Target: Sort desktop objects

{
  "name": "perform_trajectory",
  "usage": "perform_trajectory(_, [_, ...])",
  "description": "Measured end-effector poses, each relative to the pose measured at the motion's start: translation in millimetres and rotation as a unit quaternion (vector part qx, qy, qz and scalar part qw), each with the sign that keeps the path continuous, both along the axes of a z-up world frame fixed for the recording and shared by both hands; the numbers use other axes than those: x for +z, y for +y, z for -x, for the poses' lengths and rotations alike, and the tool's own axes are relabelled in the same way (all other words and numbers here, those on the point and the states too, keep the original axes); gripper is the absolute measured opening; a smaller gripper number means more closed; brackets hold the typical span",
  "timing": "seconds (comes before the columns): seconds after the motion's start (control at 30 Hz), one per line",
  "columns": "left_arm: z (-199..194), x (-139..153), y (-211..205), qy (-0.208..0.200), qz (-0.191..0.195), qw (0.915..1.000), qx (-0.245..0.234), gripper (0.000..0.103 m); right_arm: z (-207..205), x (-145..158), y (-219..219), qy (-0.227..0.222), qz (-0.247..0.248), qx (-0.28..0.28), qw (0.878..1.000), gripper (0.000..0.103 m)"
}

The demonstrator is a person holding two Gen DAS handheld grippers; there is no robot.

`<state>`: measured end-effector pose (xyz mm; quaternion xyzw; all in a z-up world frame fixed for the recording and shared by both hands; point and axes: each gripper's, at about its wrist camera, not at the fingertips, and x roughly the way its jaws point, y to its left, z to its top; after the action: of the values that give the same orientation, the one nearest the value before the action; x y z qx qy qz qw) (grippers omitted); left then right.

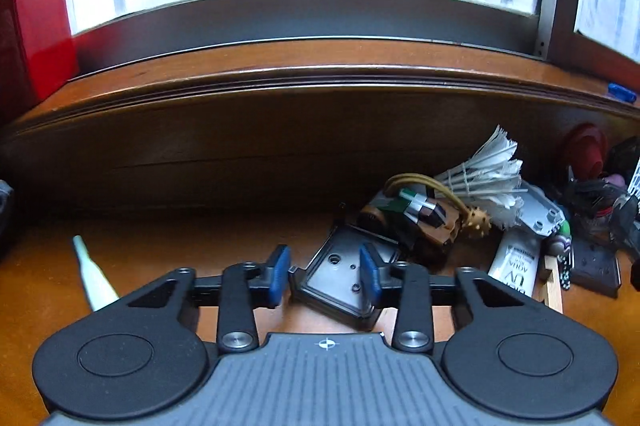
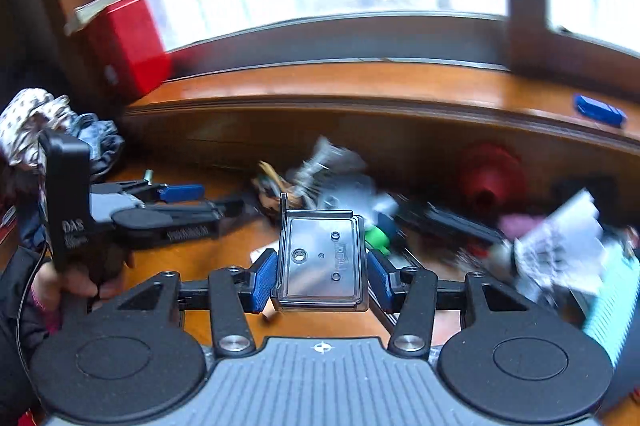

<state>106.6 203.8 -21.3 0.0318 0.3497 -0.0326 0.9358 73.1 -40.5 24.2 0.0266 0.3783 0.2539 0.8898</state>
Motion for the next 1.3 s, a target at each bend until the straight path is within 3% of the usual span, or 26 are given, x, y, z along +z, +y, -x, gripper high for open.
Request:
perform_trajectory(0.1, [16.1,3.1,-1.9,0.016,-0.002,0.9999,0.0,0.032,3.0,-2.0,-8.4,0.003,0.0,-0.008,1.0,0.052])
perform_trajectory(0.2, [42.6,8.7,-4.3,0.053,0.044,0.9976,-0.007,0.033,4.5,-2.4,-6.8,0.003,-0.002,-0.009,1.0,0.052])
perform_trajectory(0.27, [62.9,11.2,-8.9,0.072,0.062,0.9954,-0.013,0.04,6.3,-1.1,-6.6,0.001,-0.002,-0.008,1.0,0.052])
perform_trajectory(0.33, [80.3,11.4,-16.3,0.076,0.061,0.9951,-0.021,0.053,7.8,0.8,-5.0,-0.003,-0.001,-0.007,1.0,0.052])
perform_trajectory(0.43, [98.0,11.3,-26.5,0.073,0.047,0.9954,-0.04,0.06,11.9,2.8,-6.1,-0.005,0.002,-0.006,1.0,0.052])
perform_trajectory(0.53, [98.8,11.0,-29.4,0.074,0.027,0.9955,-0.052,0.06,17.9,4.4,-7.8,-0.003,0.003,-0.004,1.0,0.052])
perform_trajectory(0.6, [96.8,11.7,-30.4,0.08,0.043,0.9939,-0.062,0.06,23.0,5.9,-8.5,-0.006,0.004,-0.002,1.0,0.052])
perform_trajectory(0.73, [102.6,11.7,-37.1,0.103,0.12,0.9808,-0.114,0.062,33.4,10.4,-13.0,-0.018,0.007,-0.006,1.0,0.052])
perform_trajectory(0.83, [113.6,13.2,-55.0,0.109,0.155,0.9682,-0.163,0.063,38.9,12.9,-22.9,-0.023,0.002,-0.023,0.999,0.052])
perform_trajectory(0.9, [118.7,18.5,-62.0,0.086,0.114,0.9768,-0.159,0.064,42.8,14.4,-30.5,-0.027,0.0,-0.035,0.999,0.052])
perform_trajectory(1.03, [112.7,27.2,-47.6,0.039,0.063,0.9924,-0.098,0.071,53.5,14.6,-44.5,-0.031,-0.002,-0.052,0.998,0.052])
perform_trajectory(1.13, [97.3,22.5,-35.7,0.03,0.051,0.9945,-0.087,0.077,61.6,12.0,-51.6,-0.031,-0.007,-0.06,0.998,0.052])
perform_trajectory(1.3, [88.6,3.7,-41.2,0.073,0.055,0.9866,-0.136,0.076,73.3,8.8,-58.9,-0.03,-0.002,-0.064,0.997,0.051])
